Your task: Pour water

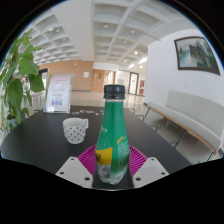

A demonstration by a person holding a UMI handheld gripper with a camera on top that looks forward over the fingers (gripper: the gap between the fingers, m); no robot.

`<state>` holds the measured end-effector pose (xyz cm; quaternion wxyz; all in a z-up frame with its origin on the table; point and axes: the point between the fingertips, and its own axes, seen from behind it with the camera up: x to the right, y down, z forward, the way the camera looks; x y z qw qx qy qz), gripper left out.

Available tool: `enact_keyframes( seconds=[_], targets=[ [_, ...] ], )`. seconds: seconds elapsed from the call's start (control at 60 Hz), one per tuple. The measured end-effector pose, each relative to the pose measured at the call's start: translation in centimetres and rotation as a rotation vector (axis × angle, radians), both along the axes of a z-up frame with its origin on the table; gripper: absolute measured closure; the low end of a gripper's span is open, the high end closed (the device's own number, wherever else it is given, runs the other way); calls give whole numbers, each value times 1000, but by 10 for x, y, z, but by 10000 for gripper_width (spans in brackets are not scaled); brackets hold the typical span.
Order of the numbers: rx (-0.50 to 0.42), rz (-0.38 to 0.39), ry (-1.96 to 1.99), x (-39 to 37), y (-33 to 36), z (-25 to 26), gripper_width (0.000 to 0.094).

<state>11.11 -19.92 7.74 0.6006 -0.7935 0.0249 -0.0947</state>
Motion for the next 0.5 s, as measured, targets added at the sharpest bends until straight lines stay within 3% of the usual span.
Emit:
enact_keyframes(
  seconds=[0.133,0.3,0.417,0.5],
  targets=[
    [27,-125,-129,57,6,44,536],
    [78,-313,-489,138,28,143,535],
    [116,-355,-865,150,61,224,535],
    [150,-324,-1168,126,90,265,533]
  ],
)
